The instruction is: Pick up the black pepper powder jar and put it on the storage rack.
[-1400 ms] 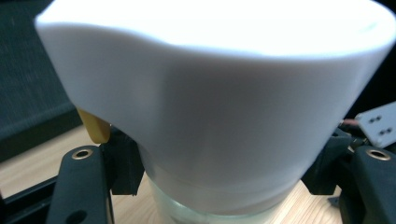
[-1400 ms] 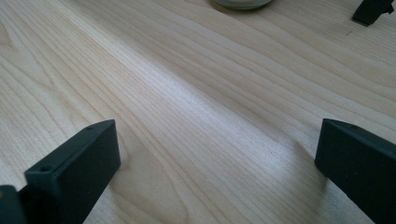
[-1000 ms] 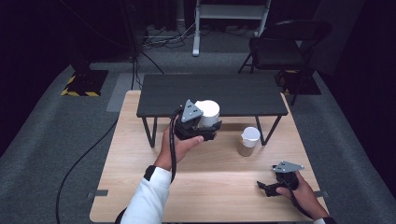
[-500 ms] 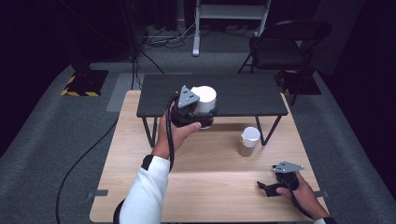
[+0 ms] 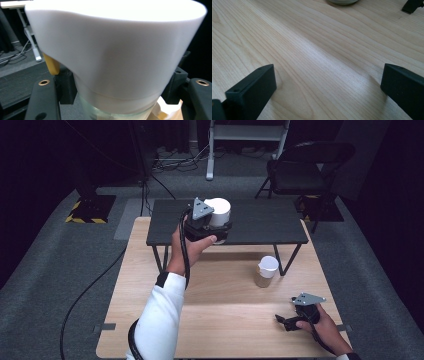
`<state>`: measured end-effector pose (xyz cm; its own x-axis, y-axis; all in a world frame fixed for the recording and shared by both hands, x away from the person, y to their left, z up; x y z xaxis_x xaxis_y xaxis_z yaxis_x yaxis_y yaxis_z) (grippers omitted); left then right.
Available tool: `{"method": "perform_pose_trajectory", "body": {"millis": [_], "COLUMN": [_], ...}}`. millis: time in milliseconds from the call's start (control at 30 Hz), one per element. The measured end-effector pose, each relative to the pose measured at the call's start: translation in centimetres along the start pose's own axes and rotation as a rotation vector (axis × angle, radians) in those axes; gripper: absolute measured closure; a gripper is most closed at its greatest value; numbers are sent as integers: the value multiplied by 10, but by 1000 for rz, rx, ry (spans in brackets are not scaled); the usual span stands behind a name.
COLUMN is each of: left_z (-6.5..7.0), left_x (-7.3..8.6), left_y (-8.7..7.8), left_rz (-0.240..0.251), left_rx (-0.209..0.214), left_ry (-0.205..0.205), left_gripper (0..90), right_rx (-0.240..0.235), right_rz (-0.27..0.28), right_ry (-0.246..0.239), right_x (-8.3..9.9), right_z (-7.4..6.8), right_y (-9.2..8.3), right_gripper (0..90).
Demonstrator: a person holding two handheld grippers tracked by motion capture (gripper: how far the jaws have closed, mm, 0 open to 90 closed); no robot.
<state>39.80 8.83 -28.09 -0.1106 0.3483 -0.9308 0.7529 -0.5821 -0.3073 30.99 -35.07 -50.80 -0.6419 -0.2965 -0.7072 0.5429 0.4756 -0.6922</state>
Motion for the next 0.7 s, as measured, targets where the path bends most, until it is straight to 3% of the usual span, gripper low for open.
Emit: {"method": "perform_pose_trajectory", "body": {"millis": [233, 333, 700], "left_z": [-7, -11, -10], "left_x": [1, 3, 12], "left_y": [13, 16, 26], "left_rz": [-17, -3, -4], "left_rx": [-6, -3, -17], "left_ry": [5, -11, -13], "left_gripper": [306, 305, 305], "right_rx": [-2, -4, -4], "right_rz": [0, 0, -1], "right_ry": [-3, -5, -6], "right_x": [0, 0, 0], "right_z": [0, 1, 1], "right_y": [0, 0, -1], "right_gripper": [0, 0, 0]}}
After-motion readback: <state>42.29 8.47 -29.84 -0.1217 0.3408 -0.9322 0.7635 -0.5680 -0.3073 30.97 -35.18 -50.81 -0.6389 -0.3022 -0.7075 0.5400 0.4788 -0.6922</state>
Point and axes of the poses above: each handheld gripper's, and its own axes: y roughly forward along the jaws, x roughly out of its underside, z roughly to its right, the point moved 8 cm from there along y, roughly forward along the jaws, and after that the axes turned 13 degrees about y, right-handed, at the moved point
